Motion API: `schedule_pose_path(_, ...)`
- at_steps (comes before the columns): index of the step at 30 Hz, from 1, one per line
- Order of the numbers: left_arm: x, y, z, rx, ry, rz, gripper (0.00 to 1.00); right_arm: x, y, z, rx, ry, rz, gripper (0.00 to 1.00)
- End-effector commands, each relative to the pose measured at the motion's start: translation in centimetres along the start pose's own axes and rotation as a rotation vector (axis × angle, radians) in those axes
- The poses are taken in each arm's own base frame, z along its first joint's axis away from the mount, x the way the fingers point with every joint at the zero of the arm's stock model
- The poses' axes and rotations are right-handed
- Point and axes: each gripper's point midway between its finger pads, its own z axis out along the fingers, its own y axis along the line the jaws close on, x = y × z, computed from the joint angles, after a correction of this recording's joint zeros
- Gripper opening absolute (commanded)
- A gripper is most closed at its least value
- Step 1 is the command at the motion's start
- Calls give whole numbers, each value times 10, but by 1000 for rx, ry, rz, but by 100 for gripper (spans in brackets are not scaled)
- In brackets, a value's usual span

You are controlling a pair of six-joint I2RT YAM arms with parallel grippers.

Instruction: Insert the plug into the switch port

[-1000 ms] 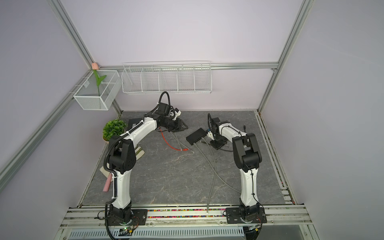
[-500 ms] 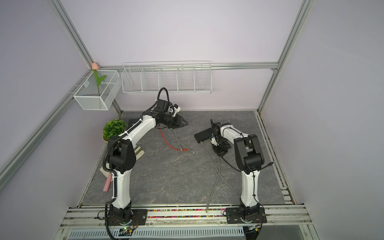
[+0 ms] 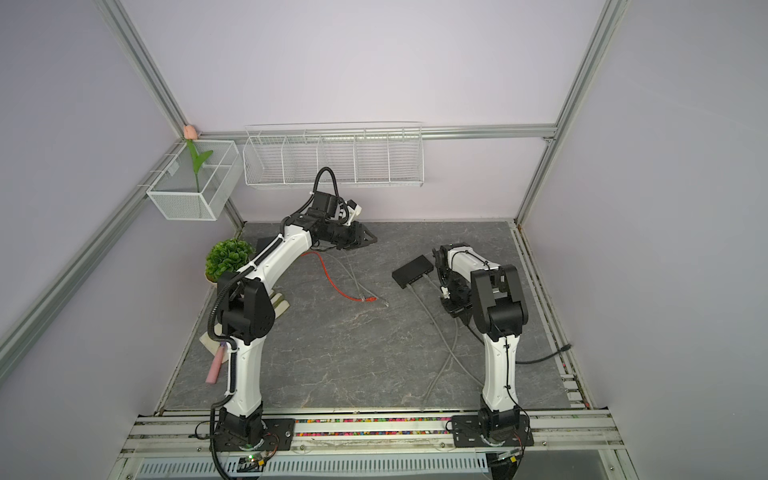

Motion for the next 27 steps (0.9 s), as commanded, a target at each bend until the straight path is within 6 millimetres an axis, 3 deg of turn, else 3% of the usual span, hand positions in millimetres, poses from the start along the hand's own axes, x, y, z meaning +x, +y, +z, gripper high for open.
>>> schedule_pose_path(1, -4, 5, 0, -3, 6, 11, 42, 18, -27, -12, 90, 57, 62, 7)
schedule_pose_path(6, -8, 4, 3, 15, 4, 10, 42, 0, -15, -15, -10, 43, 128, 7)
schedule_pose_path(10, -11, 4, 2, 16, 5, 20, 42, -16, -28, -19, 59, 22, 193, 7)
schedule_pose_path(13, -11, 5, 1, 20, 7, 19, 42, -28, -39, -40, 137, -27, 208, 7)
schedule_pose_path(19, -22, 6, -6, 26, -25, 12, 42, -45, -25, -95, 97, -319, 213, 7)
schedule_pose_path(23, -38, 1, -11, 89, -80, -22, 42, -59, 11, -130, -92, -558, 100, 7)
schedule_pose_path(27, -47, -6, -17, 124, -116, -34, 42, -66, 101, -158, -376, -714, -142, 7)
